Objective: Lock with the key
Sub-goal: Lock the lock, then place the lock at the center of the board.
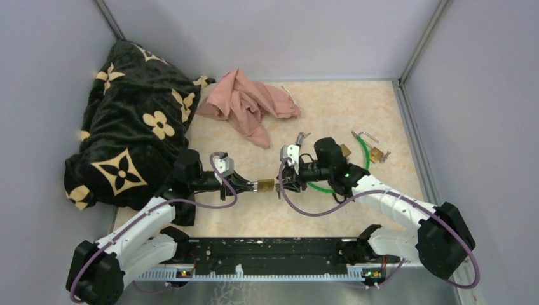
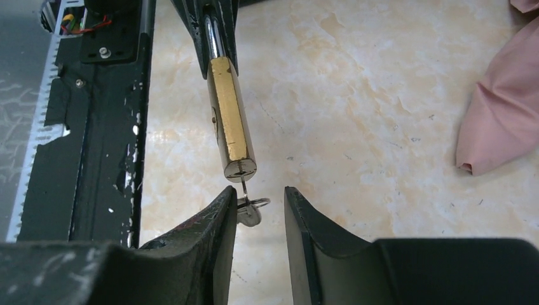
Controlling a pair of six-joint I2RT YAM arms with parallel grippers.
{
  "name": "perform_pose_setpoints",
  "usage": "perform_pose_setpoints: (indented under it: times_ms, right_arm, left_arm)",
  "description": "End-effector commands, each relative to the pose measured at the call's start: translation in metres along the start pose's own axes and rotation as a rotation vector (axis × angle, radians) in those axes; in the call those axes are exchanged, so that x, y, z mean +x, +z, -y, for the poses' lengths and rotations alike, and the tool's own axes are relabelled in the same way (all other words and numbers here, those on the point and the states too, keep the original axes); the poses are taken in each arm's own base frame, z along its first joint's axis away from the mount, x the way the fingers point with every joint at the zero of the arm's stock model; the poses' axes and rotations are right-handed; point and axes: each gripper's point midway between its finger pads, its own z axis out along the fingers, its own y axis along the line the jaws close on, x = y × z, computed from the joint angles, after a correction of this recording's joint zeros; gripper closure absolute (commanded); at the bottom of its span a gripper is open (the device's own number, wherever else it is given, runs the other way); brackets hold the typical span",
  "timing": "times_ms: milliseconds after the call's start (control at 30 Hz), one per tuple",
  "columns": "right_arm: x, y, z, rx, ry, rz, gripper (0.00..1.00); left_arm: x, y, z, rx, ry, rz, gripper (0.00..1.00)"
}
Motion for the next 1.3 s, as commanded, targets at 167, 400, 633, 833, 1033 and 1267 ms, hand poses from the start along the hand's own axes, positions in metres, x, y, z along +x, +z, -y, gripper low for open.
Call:
perform_pose_setpoints:
  times_ms: [167, 400, 633, 833, 1033, 1267]
  right_arm:
    - [-0.009, 0.012, -0.001, -0.014, -0.089, -0.003, 0.66]
    - [-0.012, 0.013, 0.003, 0.009, -0.116, -0.002, 1.00]
    - [0.012, 0.003, 0.015, 0.090, -0.108, -0.131, 1.00]
    - [0.024, -0.021, 0.046, 0.232, -0.073, -0.193, 1.00]
    - [0.010, -0.023, 0.059, 0.275, -0.047, -0.131, 1.00]
    - [-0.008, -0.003, 0.042, 0.241, 0.082, -0.010, 1.00]
  left_arm:
    - [-0.026, 0.000, 0.003, 0.037, 0.120, 0.074, 1.00]
    - [-0.025, -0.001, 0.005, 0.047, 0.127, 0.073, 1.00]
    - [-0.018, -0.012, -0.016, -0.043, 0.248, 0.004, 1.00]
    - [-0.007, -0.035, -0.032, -0.113, 0.229, -0.072, 1.00]
    - [-0.006, -0.033, -0.051, -0.292, -0.227, 0.010, 1.00]
    - [0.044, -0.059, -0.105, -0.717, -0.834, 0.182, 1.00]
